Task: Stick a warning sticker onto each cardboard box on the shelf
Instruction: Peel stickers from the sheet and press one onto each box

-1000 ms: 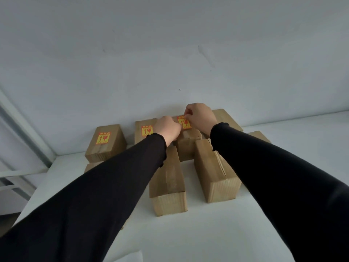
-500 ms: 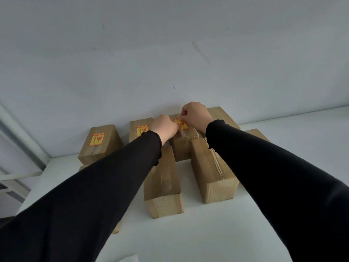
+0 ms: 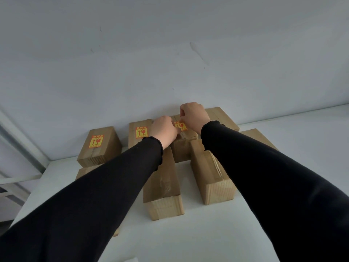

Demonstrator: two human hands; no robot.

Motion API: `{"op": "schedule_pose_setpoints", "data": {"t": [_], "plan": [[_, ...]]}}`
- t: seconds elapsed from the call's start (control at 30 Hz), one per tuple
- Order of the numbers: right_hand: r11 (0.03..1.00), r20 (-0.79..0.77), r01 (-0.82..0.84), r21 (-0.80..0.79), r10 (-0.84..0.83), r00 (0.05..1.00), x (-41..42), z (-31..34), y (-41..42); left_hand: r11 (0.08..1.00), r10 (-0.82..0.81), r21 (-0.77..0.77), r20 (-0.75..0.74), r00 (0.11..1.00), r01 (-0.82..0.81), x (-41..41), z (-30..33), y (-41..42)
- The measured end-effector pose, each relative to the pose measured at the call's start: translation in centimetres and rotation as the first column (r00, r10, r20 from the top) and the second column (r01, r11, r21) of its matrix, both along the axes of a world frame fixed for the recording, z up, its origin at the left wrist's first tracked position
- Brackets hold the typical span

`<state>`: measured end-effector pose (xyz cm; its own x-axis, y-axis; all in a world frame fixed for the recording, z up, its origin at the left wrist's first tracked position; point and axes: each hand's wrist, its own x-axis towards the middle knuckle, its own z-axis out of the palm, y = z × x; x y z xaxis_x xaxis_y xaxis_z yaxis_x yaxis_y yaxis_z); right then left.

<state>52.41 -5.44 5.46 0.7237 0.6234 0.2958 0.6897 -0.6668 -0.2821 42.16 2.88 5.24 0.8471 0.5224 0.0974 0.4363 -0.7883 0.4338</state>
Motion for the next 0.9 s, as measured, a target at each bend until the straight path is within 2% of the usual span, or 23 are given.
{"op": "schedule_pose_setpoints", "data": {"t": [0.33, 0.5, 0.73, 0.9], "plan": [[0.989, -0.004, -0.108, -0.097, 0.108, 0.994, 0.1, 0.5, -1.4, 0.997, -0.058, 0.062, 0.049, 0.997, 0.055, -1.1, 0.1, -0.3], [0.991, -0.051, -0.121, -0.054, 0.118, 0.992, 0.0, 0.3, -2.0, 0.995, -0.08, 0.067, 0.075, 0.994, 0.075, -1.8, 0.1, -0.3], [0.965, -0.135, -0.215, -0.148, 0.195, 0.971, -0.3, 1.5, -3.1, 0.992, -0.084, 0.097, 0.066, 0.994, 0.078, -2.3, 0.2, -0.3], [0.965, -0.11, -0.188, -0.184, 0.17, 0.979, -1.5, 1.8, -3.4, 0.98, -0.122, 0.166, 0.058, 0.991, 0.111, -3.5, 1.0, -0.2]]}}
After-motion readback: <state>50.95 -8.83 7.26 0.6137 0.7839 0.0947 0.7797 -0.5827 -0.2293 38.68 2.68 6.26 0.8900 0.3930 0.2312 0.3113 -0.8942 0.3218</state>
